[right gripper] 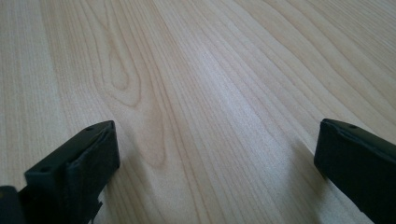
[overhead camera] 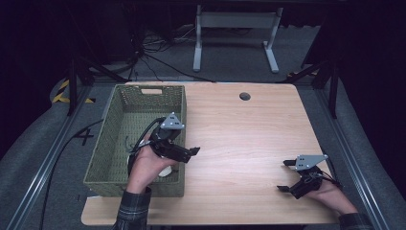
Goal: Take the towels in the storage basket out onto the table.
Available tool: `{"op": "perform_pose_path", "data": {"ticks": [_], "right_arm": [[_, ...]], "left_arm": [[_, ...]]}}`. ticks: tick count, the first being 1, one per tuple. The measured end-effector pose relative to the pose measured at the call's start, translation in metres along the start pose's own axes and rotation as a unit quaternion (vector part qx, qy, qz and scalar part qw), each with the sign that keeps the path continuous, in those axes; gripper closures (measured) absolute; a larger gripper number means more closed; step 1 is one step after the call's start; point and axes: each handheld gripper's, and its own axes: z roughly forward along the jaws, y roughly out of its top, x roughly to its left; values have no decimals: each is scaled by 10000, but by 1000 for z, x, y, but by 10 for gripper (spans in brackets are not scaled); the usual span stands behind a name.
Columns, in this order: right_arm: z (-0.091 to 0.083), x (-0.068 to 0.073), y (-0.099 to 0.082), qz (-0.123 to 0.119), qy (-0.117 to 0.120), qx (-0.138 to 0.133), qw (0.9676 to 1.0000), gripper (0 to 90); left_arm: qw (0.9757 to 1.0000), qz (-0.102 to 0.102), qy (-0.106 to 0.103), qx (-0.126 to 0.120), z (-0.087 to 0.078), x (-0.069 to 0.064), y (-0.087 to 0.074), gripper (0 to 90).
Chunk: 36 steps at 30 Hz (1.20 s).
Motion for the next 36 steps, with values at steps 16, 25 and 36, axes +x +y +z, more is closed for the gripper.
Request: {"op": "perform_pose_path", "data": {"ticks": [16,25,36], "right_arm": [[0,0,0,2,-2,-3,10000,1],[0,0,0,9,-4,-2,10000,1],[0,0,0,8,-2,-3,10000,1]], "left_arm": [[9993,-214,295,-34,-22,21,-17,112],[9979,-374,524,19,-30,37,-30,150],[9951,-474,816,307,-23,58,-53,154]]}}
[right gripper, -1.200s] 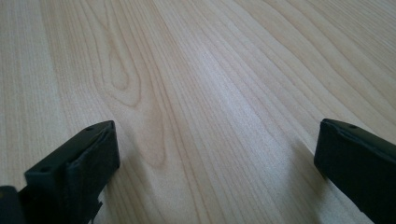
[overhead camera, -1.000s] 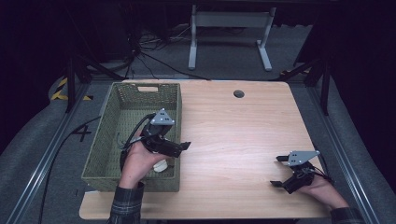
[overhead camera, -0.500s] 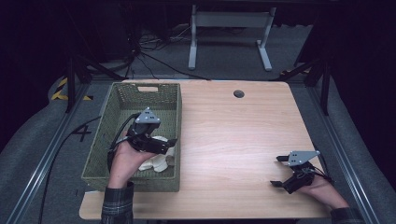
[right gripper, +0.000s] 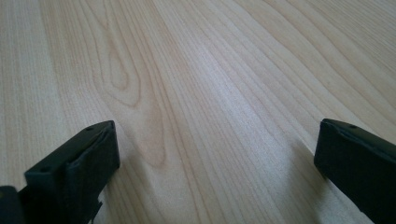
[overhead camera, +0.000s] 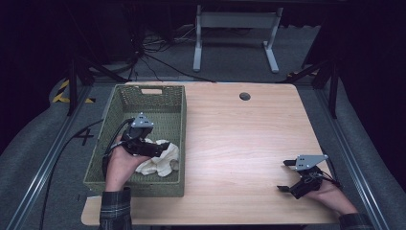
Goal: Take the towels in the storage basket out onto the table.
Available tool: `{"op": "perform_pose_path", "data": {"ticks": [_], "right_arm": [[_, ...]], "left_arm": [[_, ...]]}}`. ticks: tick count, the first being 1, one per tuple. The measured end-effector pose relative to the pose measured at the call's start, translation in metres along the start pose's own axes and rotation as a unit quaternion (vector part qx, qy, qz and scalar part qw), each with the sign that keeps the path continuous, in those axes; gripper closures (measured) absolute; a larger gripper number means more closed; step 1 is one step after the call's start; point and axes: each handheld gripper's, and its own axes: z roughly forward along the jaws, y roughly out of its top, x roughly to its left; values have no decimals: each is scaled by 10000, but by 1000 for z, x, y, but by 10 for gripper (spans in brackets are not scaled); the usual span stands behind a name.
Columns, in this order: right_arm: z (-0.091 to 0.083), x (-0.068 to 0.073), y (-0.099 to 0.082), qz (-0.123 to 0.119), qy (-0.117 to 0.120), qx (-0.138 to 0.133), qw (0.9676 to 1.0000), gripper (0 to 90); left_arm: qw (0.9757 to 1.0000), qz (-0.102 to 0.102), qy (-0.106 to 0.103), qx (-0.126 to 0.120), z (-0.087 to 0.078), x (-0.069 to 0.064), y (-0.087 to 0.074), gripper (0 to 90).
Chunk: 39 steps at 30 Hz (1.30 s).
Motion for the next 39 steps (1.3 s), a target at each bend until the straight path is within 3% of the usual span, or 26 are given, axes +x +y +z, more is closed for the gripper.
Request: {"op": "perform_pose_path", "data": {"ticks": [9,13,15,17,20,22,23,24,30,35,39], "right_arm": [[0,0,0,0,-3,0,10000,1],[0,0,0,0,-1,0,10000,1],[0,0,0,2,-3,0,10000,1],[0,0,0,0,0,-1,10000,1],[0,0,0,0,-1,1,10000,1],[0,0,0,0,-1,0,10000,1],[0,0,0,1,-4,1,10000,1],[0,0,0,1,-4,1,10000,1],[0,1,0,13,-19,-2,10000,1],[0,1,0,21,-26,-2,10000,1],[0,1,0,22,-27,-2,10000,1]], "left_arm": [[9995,-93,157,241,15,8,-12,164],[9985,-114,216,492,25,10,-17,163],[9964,-9,401,750,32,9,-18,162],[9964,5,319,787,35,9,-20,162],[9936,-33,385,1064,43,10,-22,162],[9926,-100,329,1163,46,10,-24,160],[9910,-112,298,1298,50,10,-25,159],[9910,-112,298,1298,50,10,-25,157],[9850,-169,450,1657,57,10,-28,157],[9828,-178,311,1813,62,9,-29,158],[9795,-246,272,1981,66,10,-30,157]]}}
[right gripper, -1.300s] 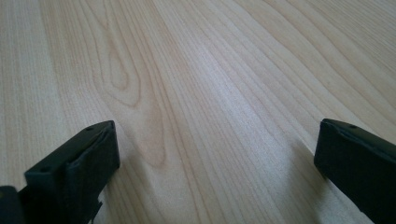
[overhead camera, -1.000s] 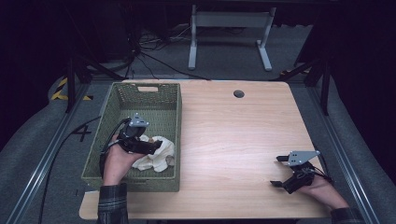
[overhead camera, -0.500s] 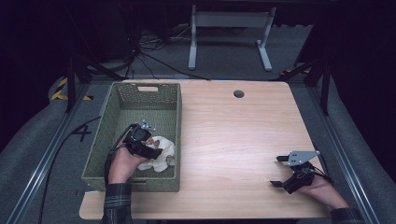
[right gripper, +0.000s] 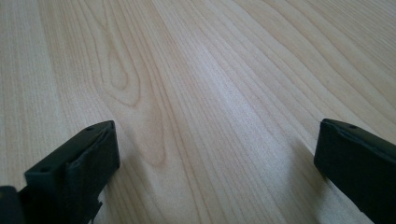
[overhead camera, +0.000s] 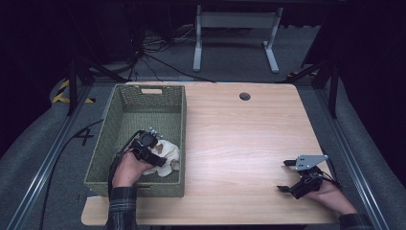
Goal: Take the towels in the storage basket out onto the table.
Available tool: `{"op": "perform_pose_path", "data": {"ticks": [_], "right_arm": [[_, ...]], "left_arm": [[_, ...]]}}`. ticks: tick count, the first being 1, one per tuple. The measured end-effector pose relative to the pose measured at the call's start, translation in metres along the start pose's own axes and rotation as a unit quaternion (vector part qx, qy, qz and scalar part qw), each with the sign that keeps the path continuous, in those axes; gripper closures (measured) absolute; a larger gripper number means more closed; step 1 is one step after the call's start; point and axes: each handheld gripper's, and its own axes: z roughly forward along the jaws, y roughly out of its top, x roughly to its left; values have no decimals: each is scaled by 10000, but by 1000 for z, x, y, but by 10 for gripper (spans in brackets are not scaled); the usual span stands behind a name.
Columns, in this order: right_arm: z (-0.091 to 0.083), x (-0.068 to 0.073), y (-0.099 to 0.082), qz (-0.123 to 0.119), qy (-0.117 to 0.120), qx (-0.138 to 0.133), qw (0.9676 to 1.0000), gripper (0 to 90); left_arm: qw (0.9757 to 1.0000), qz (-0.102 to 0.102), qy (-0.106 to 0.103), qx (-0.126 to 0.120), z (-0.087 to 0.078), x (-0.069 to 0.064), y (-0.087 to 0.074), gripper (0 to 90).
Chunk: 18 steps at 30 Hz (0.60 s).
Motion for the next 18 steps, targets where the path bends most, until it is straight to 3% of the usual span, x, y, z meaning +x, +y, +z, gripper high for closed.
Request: {"op": "perform_pose_path", "data": {"ticks": [5,11,16,18], "right_arm": [[0,0,0,-2,0,1,10000,1],[0,0,0,-2,0,0,10000,1],[0,0,0,-1,1,0,10000,1],[0,0,0,2,0,-1,10000,2]], "left_arm": [[9999,-62,-64,146,5,-1,-1,159],[9996,-77,8,276,6,0,-1,221],[9994,-102,87,332,3,0,-1,351],[9992,-175,84,348,1,0,-1,457]]}}
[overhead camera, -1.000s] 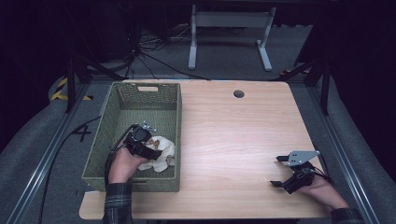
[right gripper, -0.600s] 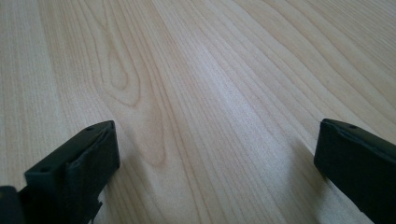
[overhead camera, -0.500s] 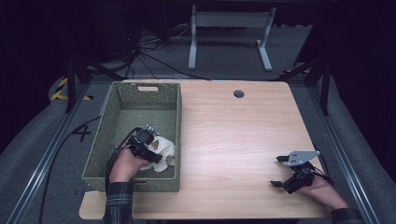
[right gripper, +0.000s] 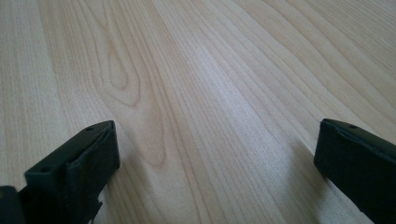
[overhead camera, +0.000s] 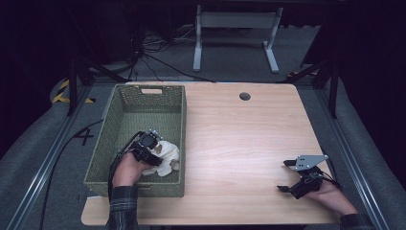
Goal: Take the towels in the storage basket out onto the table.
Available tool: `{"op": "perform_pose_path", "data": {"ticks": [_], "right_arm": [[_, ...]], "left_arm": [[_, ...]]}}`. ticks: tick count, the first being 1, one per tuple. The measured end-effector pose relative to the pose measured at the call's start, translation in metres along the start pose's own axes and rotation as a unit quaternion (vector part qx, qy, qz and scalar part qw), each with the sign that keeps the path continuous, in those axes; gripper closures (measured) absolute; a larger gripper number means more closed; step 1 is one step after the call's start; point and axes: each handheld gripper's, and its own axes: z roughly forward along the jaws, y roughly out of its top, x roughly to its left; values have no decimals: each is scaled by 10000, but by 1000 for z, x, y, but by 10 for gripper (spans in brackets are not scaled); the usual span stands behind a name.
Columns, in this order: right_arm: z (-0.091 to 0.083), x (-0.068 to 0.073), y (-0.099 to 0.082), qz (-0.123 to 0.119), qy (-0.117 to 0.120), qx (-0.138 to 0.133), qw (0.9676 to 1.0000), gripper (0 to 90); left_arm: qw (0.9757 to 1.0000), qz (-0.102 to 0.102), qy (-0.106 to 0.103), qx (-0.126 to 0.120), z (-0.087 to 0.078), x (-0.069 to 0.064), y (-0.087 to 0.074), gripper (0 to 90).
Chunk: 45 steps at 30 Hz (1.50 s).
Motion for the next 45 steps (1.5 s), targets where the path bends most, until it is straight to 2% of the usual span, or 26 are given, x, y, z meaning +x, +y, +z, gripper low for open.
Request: {"op": "perform_pose_path", "data": {"ticks": [4,8,9,10,12,13,14,19,23,25,29,33,37,45], "right_arm": [[0,0,0,0,0,0,10000,2],[0,0,0,0,-1,0,10000,1],[0,0,0,0,-1,0,10000,1],[0,0,0,1,0,0,10000,2],[0,0,0,0,0,-1,10000,2],[0,0,0,0,0,-1,10000,2],[0,0,0,1,1,0,10000,1],[0,0,0,2,2,1,10000,2],[0,0,0,2,3,1,10000,2],[0,0,0,-2,2,-1,10000,1],[0,0,0,-1,2,0,10000,2],[0,0,0,2,2,1,10000,2],[0,0,0,-1,2,-1,10000,2],[0,0,0,-1,2,0,10000,1]], "left_arm": [[10000,-72,-19,-19,-4,0,-1,643],[9997,-179,-137,-103,-8,1,-1,713],[9996,-178,-138,-139,-10,2,-1,717],[9989,-273,-257,-285,-13,4,-1,721],[9975,-335,-376,-488,-18,6,-3,722],[9975,-335,-376,-488,-18,6,-3,722],[9967,-332,-418,-617,-21,8,-3,722],[9939,-335,-511,-916,-29,9,-5,725],[9901,-383,-547,-1236,-37,10,-6,729],[9875,-386,-630,-1391,-41,11,-7,730],[9853,-366,-682,-1526,-47,12,-7,732],[9819,-372,-692,-1723,-55,13,-7,735],[9779,-337,-778,-1911,-66,15,-6,736],[9728,-226,-800,-2164,-91,17,-2,742]]}}
